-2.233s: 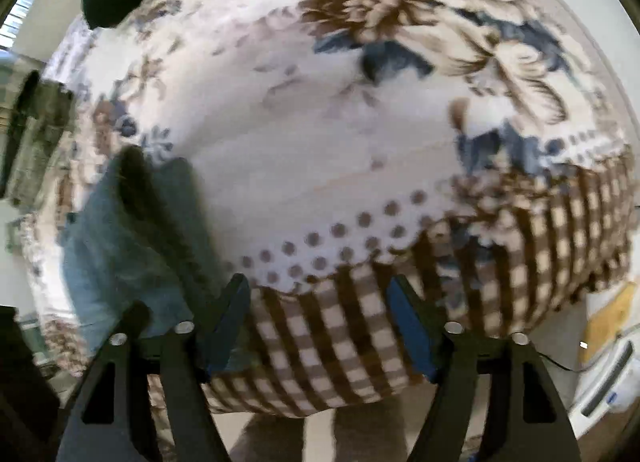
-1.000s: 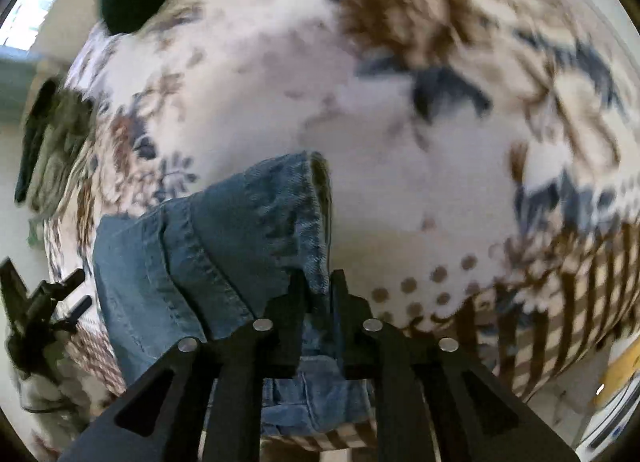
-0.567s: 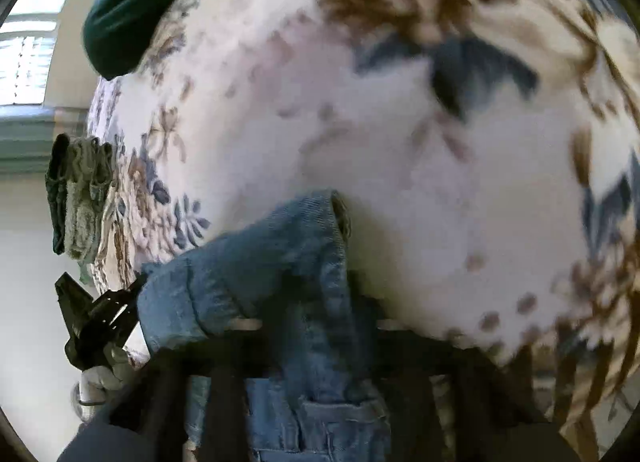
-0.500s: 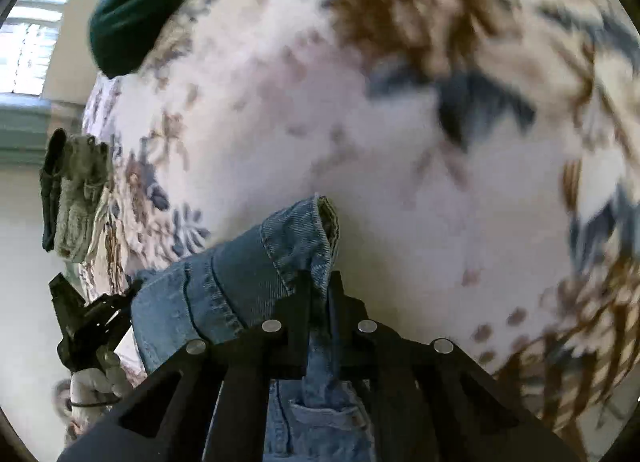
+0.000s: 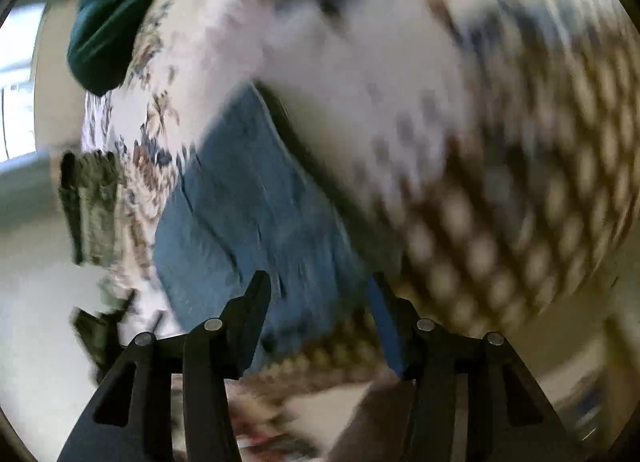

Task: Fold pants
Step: 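Lift the folded jeans with both tools and carry them onto the clothes stack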

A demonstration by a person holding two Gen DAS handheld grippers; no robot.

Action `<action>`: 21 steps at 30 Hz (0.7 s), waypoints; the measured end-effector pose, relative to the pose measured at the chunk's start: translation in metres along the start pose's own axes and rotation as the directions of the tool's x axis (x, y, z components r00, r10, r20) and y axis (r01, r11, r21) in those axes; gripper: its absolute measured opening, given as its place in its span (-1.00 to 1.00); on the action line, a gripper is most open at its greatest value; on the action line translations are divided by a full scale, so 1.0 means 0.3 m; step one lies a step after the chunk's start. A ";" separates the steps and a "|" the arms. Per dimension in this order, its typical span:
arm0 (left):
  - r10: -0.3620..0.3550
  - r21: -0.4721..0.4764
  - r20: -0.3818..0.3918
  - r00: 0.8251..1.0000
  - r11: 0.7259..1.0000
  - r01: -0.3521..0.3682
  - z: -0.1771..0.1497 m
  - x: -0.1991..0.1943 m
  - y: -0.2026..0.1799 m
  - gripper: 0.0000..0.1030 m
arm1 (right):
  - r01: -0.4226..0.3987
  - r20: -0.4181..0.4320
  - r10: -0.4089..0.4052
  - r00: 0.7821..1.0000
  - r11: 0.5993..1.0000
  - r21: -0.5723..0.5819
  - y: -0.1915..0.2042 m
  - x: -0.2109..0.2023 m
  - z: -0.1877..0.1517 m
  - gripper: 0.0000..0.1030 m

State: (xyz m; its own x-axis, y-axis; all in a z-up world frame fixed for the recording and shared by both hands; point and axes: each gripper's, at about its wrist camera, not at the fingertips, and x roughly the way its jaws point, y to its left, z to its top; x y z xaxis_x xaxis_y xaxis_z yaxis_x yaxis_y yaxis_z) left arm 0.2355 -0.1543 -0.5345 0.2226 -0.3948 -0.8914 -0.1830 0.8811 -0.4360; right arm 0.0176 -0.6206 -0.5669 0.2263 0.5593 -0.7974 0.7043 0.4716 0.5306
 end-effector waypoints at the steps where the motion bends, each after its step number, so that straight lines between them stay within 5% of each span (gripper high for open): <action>1: 0.012 -0.007 -0.015 1.000 1.000 -0.012 -0.030 0.004 0.009 0.85 | -0.025 -0.018 0.026 0.999 0.999 0.028 -0.020 0.028 -0.021 0.04; 4: 0.020 -0.049 -0.079 0.997 0.998 -0.024 -0.118 0.064 0.047 0.85 | -0.121 -0.022 0.124 0.992 0.985 0.120 -0.072 0.142 -0.061 0.00; 6: 0.021 -0.090 -0.119 0.993 0.995 -0.032 -0.164 0.111 0.080 0.85 | -0.153 0.047 0.148 0.988 0.978 0.142 -0.080 0.162 -0.075 -0.39; 7: 0.027 -0.096 -0.126 0.992 0.995 -0.039 -0.180 0.125 0.093 0.85 | -0.116 0.063 0.108 0.992 0.984 0.136 -0.076 0.162 -0.084 -0.56; 10: 0.018 -0.087 -0.117 0.993 0.996 -0.028 -0.201 0.130 0.107 0.89 | -0.013 0.065 0.005 0.998 0.993 0.118 -0.083 0.162 -0.104 -0.62; 12: 0.030 -0.062 -0.122 0.992 0.997 -0.038 -0.202 0.134 0.096 0.89 | -0.024 0.048 0.020 0.999 0.995 0.094 -0.086 0.164 -0.107 -0.60; 14: 0.033 -0.060 -0.128 0.991 0.997 -0.041 -0.198 0.133 0.089 0.89 | -0.086 0.022 0.085 0.996 0.995 0.049 -0.072 0.168 -0.109 -0.33; 16: 0.022 -0.068 -0.125 0.992 0.997 -0.031 -0.190 0.132 0.083 0.89 | -0.162 -0.034 0.163 0.986 0.986 0.026 -0.064 0.203 -0.110 0.38; 21: -0.016 -0.086 -0.122 0.992 0.996 0.005 -0.163 0.171 0.083 0.90 | -0.188 -0.081 0.186 0.979 0.982 -0.014 -0.004 0.368 -0.097 0.64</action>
State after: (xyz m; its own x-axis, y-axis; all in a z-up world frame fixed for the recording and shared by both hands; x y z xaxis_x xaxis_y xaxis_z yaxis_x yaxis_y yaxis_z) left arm 0.1955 -0.1655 -0.5971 0.1073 -0.4372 -0.8929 -0.2639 0.8534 -0.4495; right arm 0.0221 -0.5395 -0.6473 0.2984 0.6904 -0.6590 0.6397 0.3678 0.6749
